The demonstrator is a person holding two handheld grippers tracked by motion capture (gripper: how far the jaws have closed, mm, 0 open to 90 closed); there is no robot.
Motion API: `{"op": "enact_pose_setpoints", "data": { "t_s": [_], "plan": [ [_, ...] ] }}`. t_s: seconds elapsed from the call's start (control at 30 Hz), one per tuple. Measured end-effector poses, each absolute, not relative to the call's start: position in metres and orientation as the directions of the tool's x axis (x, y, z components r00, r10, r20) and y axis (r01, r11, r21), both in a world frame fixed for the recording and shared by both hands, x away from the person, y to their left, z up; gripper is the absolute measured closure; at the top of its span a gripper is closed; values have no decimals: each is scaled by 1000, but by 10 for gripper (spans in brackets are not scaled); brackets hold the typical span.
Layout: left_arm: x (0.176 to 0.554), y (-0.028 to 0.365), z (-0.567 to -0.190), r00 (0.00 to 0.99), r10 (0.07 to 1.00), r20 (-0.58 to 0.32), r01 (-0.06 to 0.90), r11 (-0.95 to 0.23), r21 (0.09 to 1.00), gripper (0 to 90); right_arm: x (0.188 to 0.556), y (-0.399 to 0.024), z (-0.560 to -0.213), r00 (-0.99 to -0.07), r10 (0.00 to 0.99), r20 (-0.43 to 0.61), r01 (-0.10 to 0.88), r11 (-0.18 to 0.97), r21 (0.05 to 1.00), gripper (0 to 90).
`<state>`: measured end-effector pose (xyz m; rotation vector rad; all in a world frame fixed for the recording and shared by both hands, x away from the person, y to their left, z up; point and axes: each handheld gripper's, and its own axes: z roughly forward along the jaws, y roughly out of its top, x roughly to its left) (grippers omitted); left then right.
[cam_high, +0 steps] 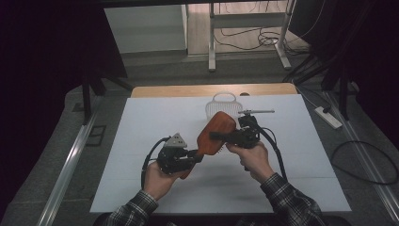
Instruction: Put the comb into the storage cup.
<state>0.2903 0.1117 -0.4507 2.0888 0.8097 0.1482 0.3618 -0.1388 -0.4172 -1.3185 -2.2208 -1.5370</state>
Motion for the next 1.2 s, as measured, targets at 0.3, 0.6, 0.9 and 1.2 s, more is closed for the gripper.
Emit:
{"op": "enact_pose_setpoints", "data": {
  "t_s": [0.3, 0.6, 0.9, 1.2],
  "plan": [
    [294, 104, -456, 786, 596, -163, 494, -449, 745, 721, 360, -142, -413, -589, 533, 607, 739, 52, 671, 507],
    [297, 106, -459, 787, 588, -186, 508, -447, 737, 618, 358, -141, -414, -578, 531, 620, 747, 39, 664, 536],
    [300, 109, -462, 780, 594, -196, 528, -458, 715, 393, 358, -143, -409, -590, 557, 585, 723, 43, 689, 539],
    [301, 119, -462, 771, 581, -261, 560, -424, 712, 207, 358, -144, -407, -599, 558, 574, 711, 42, 701, 539]
  ]
}}
